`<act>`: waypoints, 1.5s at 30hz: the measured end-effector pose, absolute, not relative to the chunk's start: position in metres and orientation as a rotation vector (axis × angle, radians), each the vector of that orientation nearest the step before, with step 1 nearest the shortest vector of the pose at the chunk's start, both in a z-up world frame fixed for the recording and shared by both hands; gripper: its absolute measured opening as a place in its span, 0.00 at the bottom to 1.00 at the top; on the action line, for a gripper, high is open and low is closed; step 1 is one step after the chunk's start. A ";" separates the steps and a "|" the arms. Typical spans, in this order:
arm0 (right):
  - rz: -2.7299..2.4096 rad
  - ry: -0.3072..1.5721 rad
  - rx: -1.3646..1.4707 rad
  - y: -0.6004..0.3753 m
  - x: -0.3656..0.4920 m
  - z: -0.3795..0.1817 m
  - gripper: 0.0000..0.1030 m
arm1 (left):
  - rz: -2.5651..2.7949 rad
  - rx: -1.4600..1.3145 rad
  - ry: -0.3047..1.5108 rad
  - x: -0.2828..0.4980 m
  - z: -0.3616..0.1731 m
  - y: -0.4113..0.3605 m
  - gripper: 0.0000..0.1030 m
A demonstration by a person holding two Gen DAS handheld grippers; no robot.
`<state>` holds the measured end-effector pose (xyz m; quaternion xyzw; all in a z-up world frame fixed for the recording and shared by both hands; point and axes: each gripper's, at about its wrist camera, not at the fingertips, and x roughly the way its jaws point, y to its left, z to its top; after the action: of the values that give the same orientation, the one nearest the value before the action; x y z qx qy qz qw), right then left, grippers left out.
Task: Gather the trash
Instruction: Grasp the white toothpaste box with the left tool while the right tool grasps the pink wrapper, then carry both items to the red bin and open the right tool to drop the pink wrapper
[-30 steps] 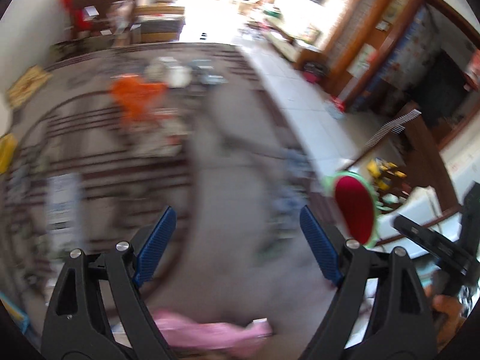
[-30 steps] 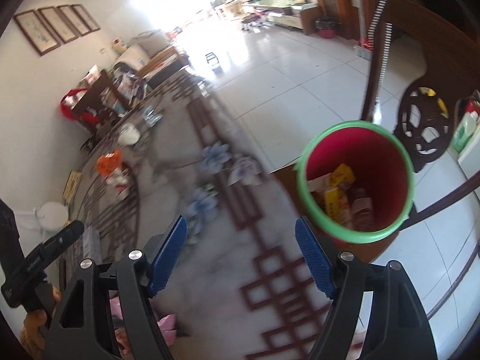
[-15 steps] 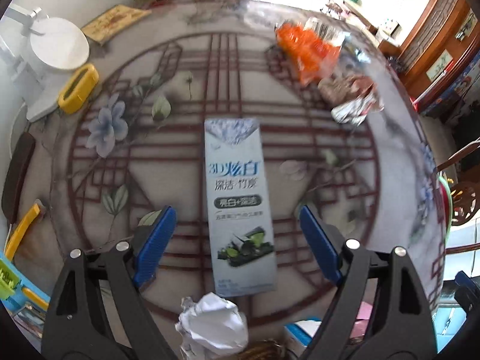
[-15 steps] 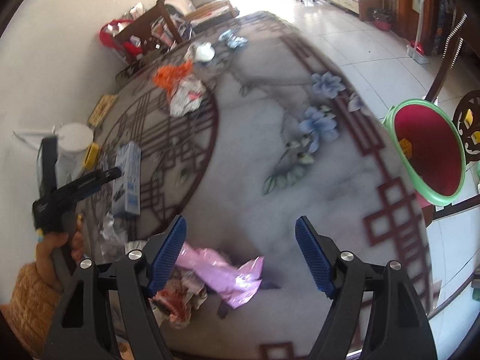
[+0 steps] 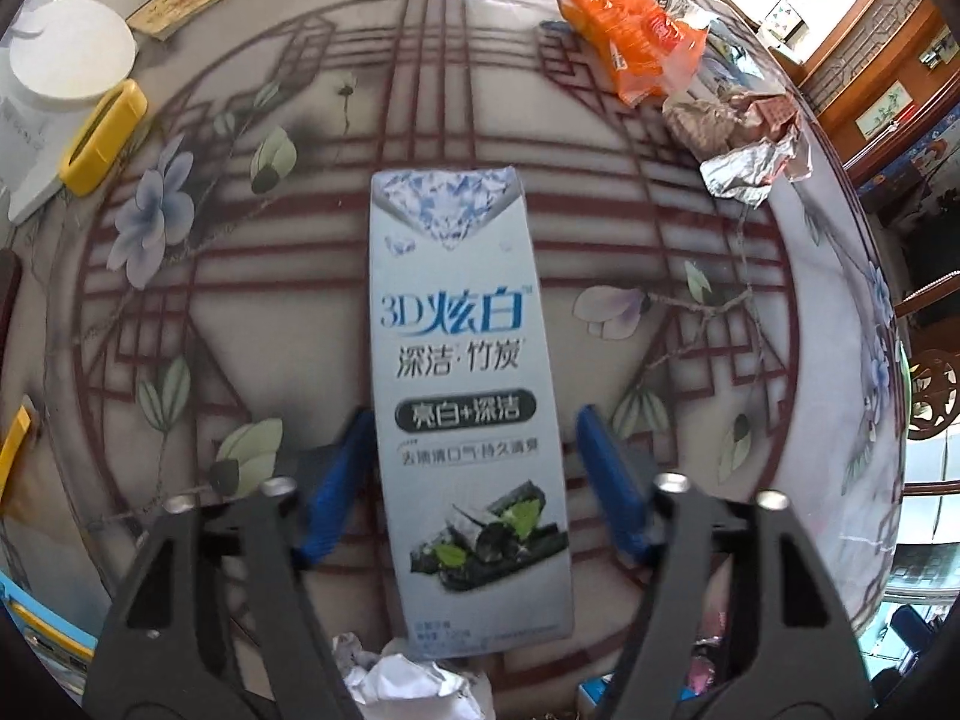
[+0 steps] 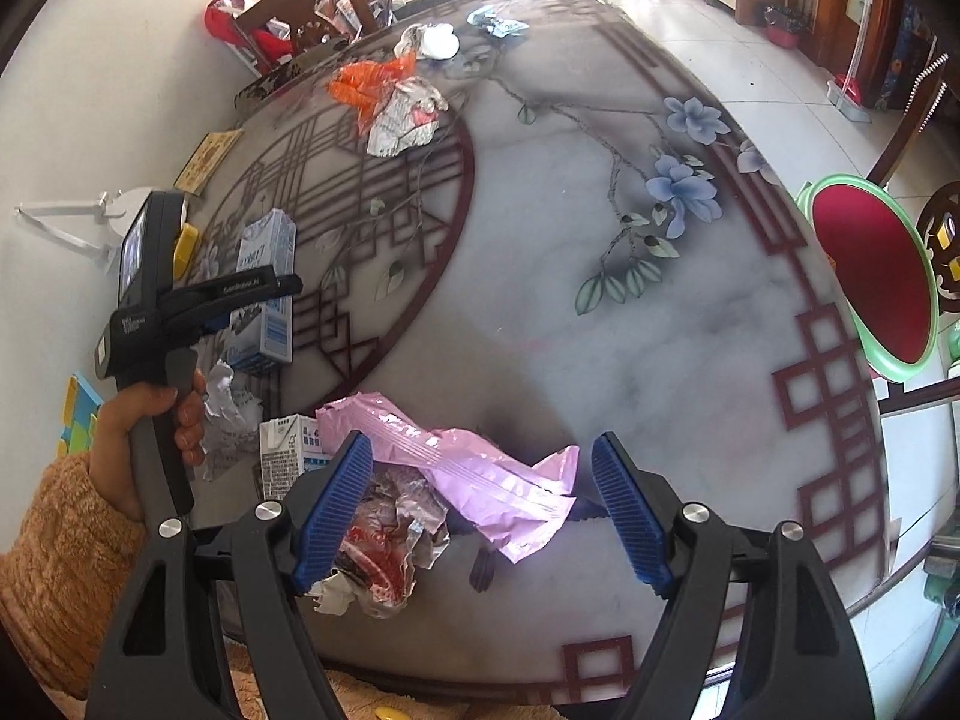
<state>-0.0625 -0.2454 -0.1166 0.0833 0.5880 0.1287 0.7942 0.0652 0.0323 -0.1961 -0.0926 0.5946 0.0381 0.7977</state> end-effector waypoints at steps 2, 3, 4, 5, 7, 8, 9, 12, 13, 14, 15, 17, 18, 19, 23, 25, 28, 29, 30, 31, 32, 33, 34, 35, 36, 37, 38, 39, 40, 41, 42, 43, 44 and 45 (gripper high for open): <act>0.290 1.279 0.165 -0.239 -0.061 -0.120 0.74 | 0.069 -0.219 1.276 0.067 -0.195 0.035 0.46; 0.299 1.287 0.157 -0.236 -0.061 -0.122 0.74 | 0.066 -0.230 1.275 0.068 -0.194 0.036 0.45; 0.307 1.293 0.148 -0.233 -0.060 -0.123 0.74 | 0.063 -0.237 1.269 0.067 -0.192 0.038 0.45; 0.316 1.300 0.136 -0.229 -0.059 -0.125 0.74 | 0.062 -0.241 1.261 0.066 -0.190 0.038 0.45; 0.330 1.312 0.116 -0.224 -0.058 -0.128 0.74 | 0.054 -0.252 1.235 0.059 -0.183 0.040 0.45; 0.336 1.321 0.105 -0.221 -0.057 -0.130 0.74 | 0.048 -0.259 1.224 0.057 -0.178 0.040 0.45; 0.341 1.328 0.099 -0.219 -0.056 -0.133 0.74 | 0.038 -0.264 1.209 0.054 -0.172 0.039 0.45; 0.355 1.354 0.078 -0.214 -0.052 -0.141 0.74 | 0.012 -0.271 1.177 0.047 -0.157 0.035 0.45; 0.360 1.363 0.071 -0.212 -0.051 -0.144 0.74 | 0.005 -0.271 1.167 0.046 -0.153 0.032 0.45; 0.367 1.372 0.062 -0.210 -0.050 -0.147 0.74 | -0.001 -0.269 1.158 0.044 -0.149 0.031 0.45; 0.372 1.380 0.054 -0.207 -0.049 -0.150 0.74 | -0.008 -0.268 1.148 0.042 -0.145 0.028 0.45; 0.390 1.398 0.025 -0.201 -0.047 -0.157 0.74 | -0.018 -0.264 1.135 0.042 -0.138 0.024 0.45; 0.397 1.402 0.010 -0.199 -0.046 -0.160 0.74 | -0.025 -0.262 1.125 0.041 -0.134 0.021 0.45; 0.403 1.408 -0.008 -0.197 -0.045 -0.163 0.74 | -0.030 -0.261 1.116 0.043 -0.130 0.017 0.45; 0.431 1.415 -0.013 -0.192 -0.042 -0.169 0.68 | -0.054 -0.255 1.072 0.042 -0.113 0.008 0.45; 0.435 1.410 -0.011 -0.193 -0.041 -0.170 0.56 | -0.062 -0.243 1.051 0.043 -0.105 0.003 0.45; 0.433 1.399 0.007 -0.197 -0.038 -0.168 0.32 | -0.071 -0.223 1.028 0.043 -0.096 -0.002 0.45; 0.432 1.388 0.024 -0.200 -0.037 -0.166 0.31 | -0.072 -0.219 1.022 0.043 -0.094 -0.003 0.45; 0.431 1.380 0.035 -0.202 -0.036 -0.162 0.28 | -0.075 -0.218 1.018 0.043 -0.093 -0.004 0.45; 0.428 1.368 0.042 -0.203 -0.035 -0.159 0.26 | -0.076 -0.218 1.016 0.043 -0.092 -0.006 0.45; 0.424 1.355 0.048 -0.205 -0.034 -0.156 0.25 | -0.078 -0.218 1.015 0.043 -0.091 -0.007 0.45; 0.419 1.337 0.058 -0.209 -0.032 -0.151 0.22 | -0.080 -0.218 1.015 0.044 -0.090 -0.007 0.45; 0.416 1.324 0.067 -0.209 -0.031 -0.146 0.22 | -0.082 -0.217 1.016 0.044 -0.090 -0.008 0.45; 0.411 1.311 0.075 -0.209 -0.029 -0.142 0.22 | -0.084 -0.217 1.016 0.044 -0.090 -0.009 0.45; 0.405 1.293 0.084 -0.212 -0.028 -0.137 0.22 | -0.087 -0.214 1.016 0.043 -0.089 -0.010 0.45; 0.400 1.277 0.093 -0.215 -0.027 -0.132 0.22 | -0.091 -0.212 1.016 0.043 -0.088 -0.012 0.45; 0.395 1.264 0.102 -0.218 -0.026 -0.128 0.22 | -0.094 -0.210 1.016 0.042 -0.088 -0.014 0.45; 0.390 1.249 0.113 -0.221 -0.025 -0.123 0.22 | -0.100 -0.206 1.016 0.042 -0.087 -0.017 0.45; 0.385 1.235 0.123 -0.224 -0.024 -0.119 0.22 | -0.105 -0.201 1.014 0.041 -0.086 -0.019 0.45; 0.379 1.221 0.132 -0.227 -0.023 -0.115 0.22 | -0.108 -0.197 1.014 0.041 -0.085 -0.021 0.45; 0.374 1.212 0.139 -0.229 -0.023 -0.112 0.22 | -0.114 -0.192 1.013 0.040 -0.085 -0.024 0.45; 0.369 1.202 0.149 -0.233 -0.022 -0.110 0.22 | -0.120 -0.186 1.013 0.040 -0.084 -0.028 0.45; 0.364 1.191 0.161 -0.237 -0.022 -0.106 0.22 | -0.124 -0.182 1.012 0.040 -0.083 -0.030 0.45; 0.361 1.184 0.168 -0.239 -0.021 -0.104 0.22 | -0.129 -0.176 1.011 0.040 -0.082 -0.034 0.45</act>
<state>-0.0214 -0.2395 -0.1040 0.0786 0.5542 0.1690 0.8112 0.0398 -0.0341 -0.0820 -0.0841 0.4833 -0.0616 0.8692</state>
